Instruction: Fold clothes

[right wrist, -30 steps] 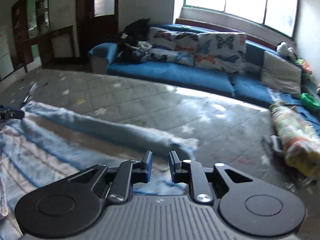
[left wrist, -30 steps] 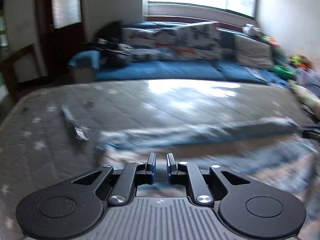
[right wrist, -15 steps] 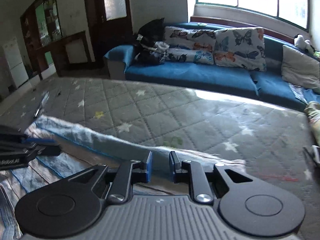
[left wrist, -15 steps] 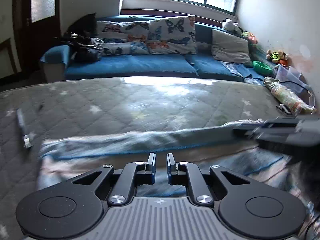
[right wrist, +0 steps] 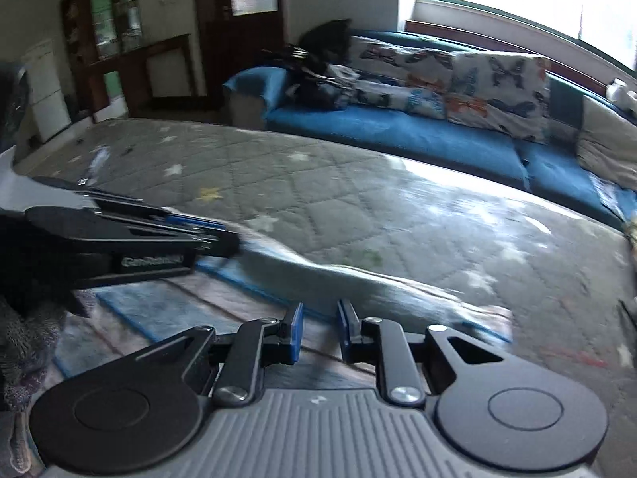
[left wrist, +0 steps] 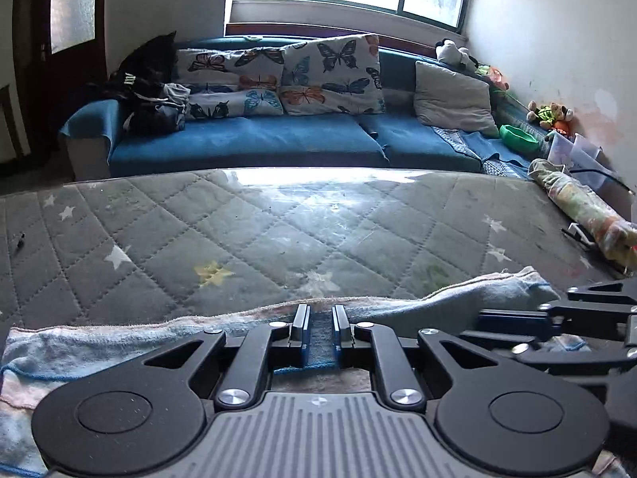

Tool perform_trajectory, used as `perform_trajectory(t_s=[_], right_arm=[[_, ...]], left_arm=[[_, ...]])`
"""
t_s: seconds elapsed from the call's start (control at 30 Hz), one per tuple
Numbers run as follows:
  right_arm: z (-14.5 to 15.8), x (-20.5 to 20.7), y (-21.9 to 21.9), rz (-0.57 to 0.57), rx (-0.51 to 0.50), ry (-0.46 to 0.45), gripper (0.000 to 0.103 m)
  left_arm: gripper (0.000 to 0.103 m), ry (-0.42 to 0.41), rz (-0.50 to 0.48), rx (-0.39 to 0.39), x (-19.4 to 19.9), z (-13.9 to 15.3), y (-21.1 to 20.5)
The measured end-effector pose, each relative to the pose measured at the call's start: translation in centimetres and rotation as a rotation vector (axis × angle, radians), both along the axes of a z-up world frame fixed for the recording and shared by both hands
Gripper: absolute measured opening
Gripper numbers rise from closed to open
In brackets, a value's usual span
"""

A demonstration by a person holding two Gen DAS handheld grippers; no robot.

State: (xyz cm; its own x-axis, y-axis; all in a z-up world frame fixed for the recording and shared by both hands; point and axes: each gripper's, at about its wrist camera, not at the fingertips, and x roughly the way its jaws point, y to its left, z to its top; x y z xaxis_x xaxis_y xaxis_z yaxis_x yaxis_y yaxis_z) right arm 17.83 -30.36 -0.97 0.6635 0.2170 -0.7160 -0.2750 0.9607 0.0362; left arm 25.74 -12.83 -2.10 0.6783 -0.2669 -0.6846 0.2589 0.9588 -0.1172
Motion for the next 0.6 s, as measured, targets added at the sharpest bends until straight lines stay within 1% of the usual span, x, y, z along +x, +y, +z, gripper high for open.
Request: perform_trajectory(t_s=[0.07, 0.13, 0.2, 0.27, 0.3, 0.43, 0.5, 0.57, 0.6], right_arm=[[0.4, -0.2, -1.2, -0.021, 0.016, 0.009, 0.018], [0.7, -0.9, -2.4, -0.027, 0.031, 0.025, 0.018], [1.0, -2.0, -3.0, -0.017, 0.022, 0.030, 0.018], [1.4, -3.4, -3.5, -0.001, 0.006, 0.031, 0.018], [1.6, -4.2, -3.5, 0.013, 0.002, 0.033, 0.018], [1.9, -8.2, -2.9, 0.075, -0.026, 0.047, 0.019], [1.9, -9.7, -2.6, 0.083, -0.042, 0.057, 0.020], [1.9, -11.0, -2.6, 0.081, -0.053, 0.066, 0.029], [2.0, -11.5, -2.6, 0.071, -0.052, 0.065, 0.029]], left_arm=[[0.028, 0.005, -0.001, -0.014, -0.5, 0.4, 0.6], [0.029, -0.001, -0.005, -0.001, -1.4, 0.8, 1.3], [0.029, 0.004, -0.018, 0.003, -2.7, 1.2, 2.0], [0.035, 0.012, -0.028, 0.013, -4.3, 1.7, 2.6], [0.037, 0.014, -0.033, 0.017, -5.2, 1.9, 3.0], [0.047, -0.013, -0.080, 0.032, -9.8, 2.8, 4.3], [0.049, -0.024, -0.100, 0.038, -12.2, 3.3, 4.9], [0.051, -0.029, -0.114, 0.047, -14.7, 3.4, 5.6], [0.052, -0.032, -0.120, 0.053, -16.0, 3.4, 5.8]])
